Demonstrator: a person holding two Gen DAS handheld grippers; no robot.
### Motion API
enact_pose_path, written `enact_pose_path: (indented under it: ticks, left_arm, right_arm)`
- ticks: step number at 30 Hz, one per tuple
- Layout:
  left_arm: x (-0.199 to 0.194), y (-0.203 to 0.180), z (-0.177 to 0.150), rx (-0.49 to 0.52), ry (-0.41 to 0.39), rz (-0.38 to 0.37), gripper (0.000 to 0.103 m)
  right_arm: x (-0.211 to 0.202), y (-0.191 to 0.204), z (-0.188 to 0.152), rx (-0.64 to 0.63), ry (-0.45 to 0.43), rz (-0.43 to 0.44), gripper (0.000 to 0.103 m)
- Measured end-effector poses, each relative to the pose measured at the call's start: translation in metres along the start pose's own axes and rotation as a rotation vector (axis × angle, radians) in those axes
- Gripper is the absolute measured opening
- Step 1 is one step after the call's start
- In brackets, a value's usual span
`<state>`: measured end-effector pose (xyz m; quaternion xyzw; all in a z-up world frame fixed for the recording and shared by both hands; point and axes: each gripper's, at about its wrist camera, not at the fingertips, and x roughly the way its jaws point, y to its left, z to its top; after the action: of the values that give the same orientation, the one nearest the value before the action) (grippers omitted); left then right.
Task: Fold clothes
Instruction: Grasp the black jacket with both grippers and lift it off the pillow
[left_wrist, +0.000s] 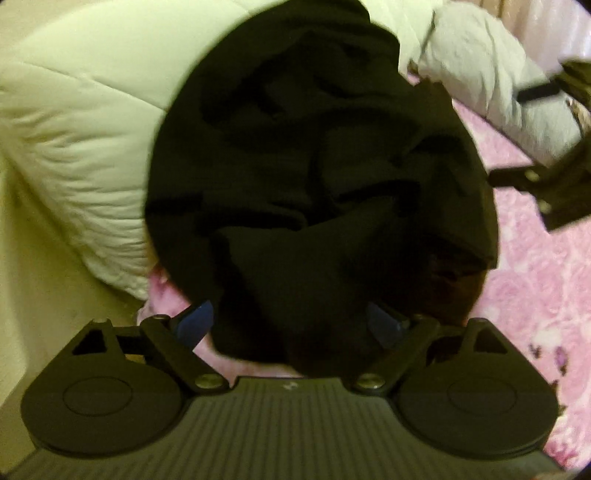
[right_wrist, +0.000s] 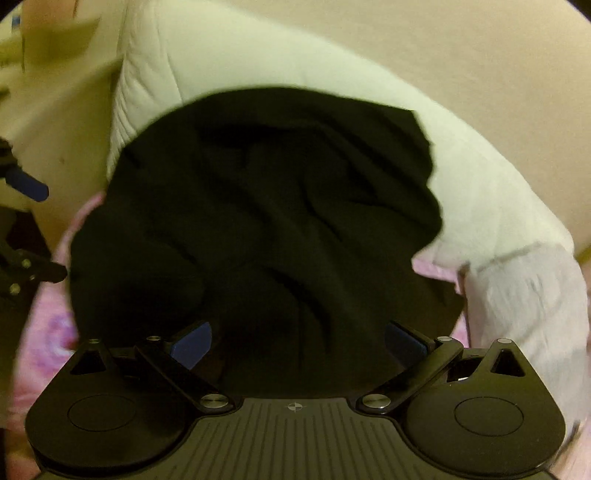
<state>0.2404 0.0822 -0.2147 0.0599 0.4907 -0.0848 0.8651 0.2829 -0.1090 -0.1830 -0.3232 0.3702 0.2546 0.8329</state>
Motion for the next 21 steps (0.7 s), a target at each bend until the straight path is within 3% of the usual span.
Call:
enact_pose_path:
  ticks: [4,6,7,8,9,10,13,16,21]
  left_arm:
    - [0.034,0.008,0.002,0.015,0.047,-0.028,0.071]
    - [0.044,0.012,0.003,0.003,0.065,-0.037,0.069]
    - [0.046,0.014,0.003,0.004,0.066,-0.042,0.062]
    - [0.048,0.016,0.003,0.004,0.067,-0.047,0.057]
    - [0.049,0.018,0.004,0.006,0.067,-0.053,0.045]
    - [0.049,0.019,0.006,0.01,0.066,-0.062,0.033]
    - [0.042,0.019,0.01,0.034,0.052,-0.095,0.012]
    - [0.024,0.013,0.014,0.094,0.001,-0.126,0.007]
    - [-0.035,-0.02,0.017,0.235,-0.144,-0.196,0.006]
  right_arm:
    - [0.056,-0.002,0.019,-0.078,0.005,0.046,0.103]
    - [0.074,0.001,0.024,-0.137,0.012,0.057,0.103]
    - [0.083,0.002,0.028,-0.158,0.015,0.056,0.097]
    - [0.087,0.001,0.033,-0.175,0.021,0.051,0.087]
    - [0.089,0.0,0.036,-0.179,0.029,0.063,0.082]
    - [0.09,-0.002,0.038,-0.18,0.036,0.077,0.069]
    - [0.081,-0.007,0.041,-0.176,0.03,0.045,0.011]
    - [0.061,-0.036,0.038,-0.044,0.009,0.035,0.008]
    - [-0.01,-0.094,0.011,0.208,-0.054,-0.036,0.007]
